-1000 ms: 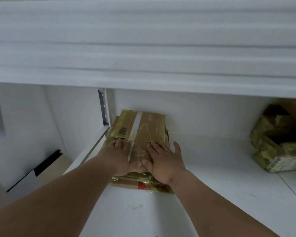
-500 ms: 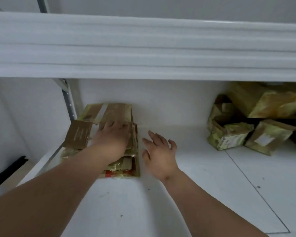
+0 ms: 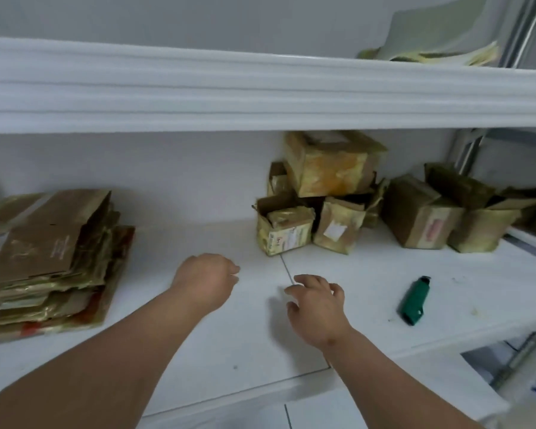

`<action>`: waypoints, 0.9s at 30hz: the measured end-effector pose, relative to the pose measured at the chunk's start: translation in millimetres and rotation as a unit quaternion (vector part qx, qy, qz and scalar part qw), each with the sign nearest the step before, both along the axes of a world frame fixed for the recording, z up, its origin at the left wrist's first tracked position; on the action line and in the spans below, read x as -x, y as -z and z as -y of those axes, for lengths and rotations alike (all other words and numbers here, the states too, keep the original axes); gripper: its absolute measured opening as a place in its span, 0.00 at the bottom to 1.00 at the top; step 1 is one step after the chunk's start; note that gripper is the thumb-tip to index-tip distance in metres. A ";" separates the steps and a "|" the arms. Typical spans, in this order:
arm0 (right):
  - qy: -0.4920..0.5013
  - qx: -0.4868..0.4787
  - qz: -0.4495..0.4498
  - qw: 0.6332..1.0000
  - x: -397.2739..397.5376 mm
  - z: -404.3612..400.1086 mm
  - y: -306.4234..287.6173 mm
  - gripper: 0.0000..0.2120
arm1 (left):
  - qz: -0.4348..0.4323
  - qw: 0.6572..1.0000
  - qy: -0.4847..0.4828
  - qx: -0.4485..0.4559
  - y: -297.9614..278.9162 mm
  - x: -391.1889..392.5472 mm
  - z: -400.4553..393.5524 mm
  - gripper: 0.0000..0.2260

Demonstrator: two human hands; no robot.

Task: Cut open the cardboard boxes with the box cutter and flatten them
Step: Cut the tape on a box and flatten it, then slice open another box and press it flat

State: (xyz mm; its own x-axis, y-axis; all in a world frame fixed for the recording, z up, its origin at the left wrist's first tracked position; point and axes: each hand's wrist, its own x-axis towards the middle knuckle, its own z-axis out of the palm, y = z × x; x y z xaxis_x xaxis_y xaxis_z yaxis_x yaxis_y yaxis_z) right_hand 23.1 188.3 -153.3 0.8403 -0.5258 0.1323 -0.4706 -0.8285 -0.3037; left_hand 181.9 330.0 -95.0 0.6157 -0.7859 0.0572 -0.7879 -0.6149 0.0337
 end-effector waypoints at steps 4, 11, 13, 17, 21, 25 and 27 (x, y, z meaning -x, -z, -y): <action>0.036 -0.016 -0.011 0.999 45.5 47.9 2.5 0.20 | -0.023 0.999 0.009 0.032 4.3 41.3 58.5 0.13; 0.084 -0.039 -0.006 0.996 73.4 105.5 1.7 0.20 | 0.045 0.998 0.006 0.042 -0.8 58.1 137.9 0.20; 0.096 -0.039 0.005 0.995 72.2 121.1 -4.3 0.21 | 0.098 0.993 -0.005 0.068 -6.3 56.8 158.0 0.30; 0.115 -0.018 0.041 0.992 56.3 152.5 -31.9 0.22 | 0.100 0.978 -0.046 0.176 -35.1 37.4 189.7 0.42; 0.138 0.012 0.104 0.985 33.9 181.5 -67.4 0.25 | 0.092 0.957 -0.020 0.273 -65.0 13.5 207.5 0.45; 0.153 -0.025 0.161 0.975 10.7 204.7 -97.1 0.29 | 0.017 0.961 -0.009 0.276 -79.5 1.9 224.7 0.38; 0.155 -0.057 0.166 0.972 2.1 215.1 -107.7 0.31 | 0.003 0.955 -0.006 0.296 -80.0 -1.9 232.9 0.33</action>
State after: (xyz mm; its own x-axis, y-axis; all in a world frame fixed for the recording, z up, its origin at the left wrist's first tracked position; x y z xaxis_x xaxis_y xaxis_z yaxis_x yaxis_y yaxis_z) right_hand 21.0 -26.8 -45.6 0.5607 -0.7736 0.2954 -0.5525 -0.6152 -0.5624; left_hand 183.8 97.1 -15.0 0.6229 -0.6083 0.4919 -0.7821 -0.4984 0.3740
